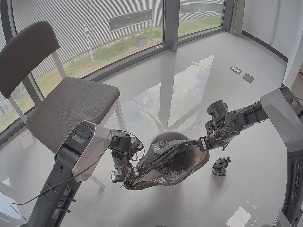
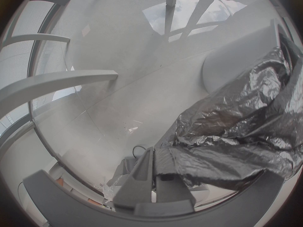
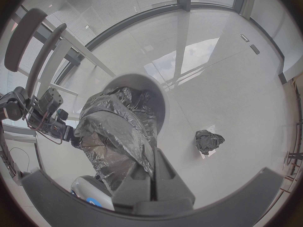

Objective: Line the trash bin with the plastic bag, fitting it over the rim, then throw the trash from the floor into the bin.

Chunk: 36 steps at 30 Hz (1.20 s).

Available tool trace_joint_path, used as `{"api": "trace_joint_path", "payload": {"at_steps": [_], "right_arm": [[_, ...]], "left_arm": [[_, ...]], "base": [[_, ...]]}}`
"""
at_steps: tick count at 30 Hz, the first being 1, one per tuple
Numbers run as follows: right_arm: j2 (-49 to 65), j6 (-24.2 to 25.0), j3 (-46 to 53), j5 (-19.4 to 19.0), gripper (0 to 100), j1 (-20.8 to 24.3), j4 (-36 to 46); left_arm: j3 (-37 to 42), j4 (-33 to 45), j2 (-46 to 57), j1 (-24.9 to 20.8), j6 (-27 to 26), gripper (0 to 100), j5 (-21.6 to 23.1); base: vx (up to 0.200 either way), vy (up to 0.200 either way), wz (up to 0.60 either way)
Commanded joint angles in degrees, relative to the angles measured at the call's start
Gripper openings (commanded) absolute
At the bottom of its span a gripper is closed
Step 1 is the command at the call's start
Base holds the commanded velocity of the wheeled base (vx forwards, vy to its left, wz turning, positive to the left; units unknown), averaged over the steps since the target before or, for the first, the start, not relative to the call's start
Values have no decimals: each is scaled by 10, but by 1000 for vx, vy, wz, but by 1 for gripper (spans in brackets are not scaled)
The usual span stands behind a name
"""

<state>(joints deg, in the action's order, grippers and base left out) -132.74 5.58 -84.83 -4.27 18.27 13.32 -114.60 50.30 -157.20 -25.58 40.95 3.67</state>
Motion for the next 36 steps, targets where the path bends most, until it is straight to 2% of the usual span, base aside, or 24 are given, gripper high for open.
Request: {"api": "trace_joint_path", "payload": {"at_steps": [1,6,12,21,34,35,36], "right_arm": [[10,0,5,0,0,-1,-1],[18,0,5,0,0,-6,-3],[32,0,5,0,0,-17,-3],[42,0,24,0,0,-16,-4],[41,-4,24,0,0,-27,0],[41,-4,24,0,100,-27,0],[39,-13,24,2,100,-36,-1]], "left_arm": [[0,-2,18,1,-1,0,-1],[0,-19,44,1,0,0,-2],[0,-75,83,0,1,0,-9],[0,-134,96,-1,0,0,-46],[0,-137,107,-17,-2,0,-44],[0,-137,107,-17,-2,0,-44],[0,-139,110,-27,1,0,-41]], "base": [[0,0,0],[0,0,0],[0,0,0],[0,0,0],[0,0,0],[0,0,0],[0,0,0]]}}
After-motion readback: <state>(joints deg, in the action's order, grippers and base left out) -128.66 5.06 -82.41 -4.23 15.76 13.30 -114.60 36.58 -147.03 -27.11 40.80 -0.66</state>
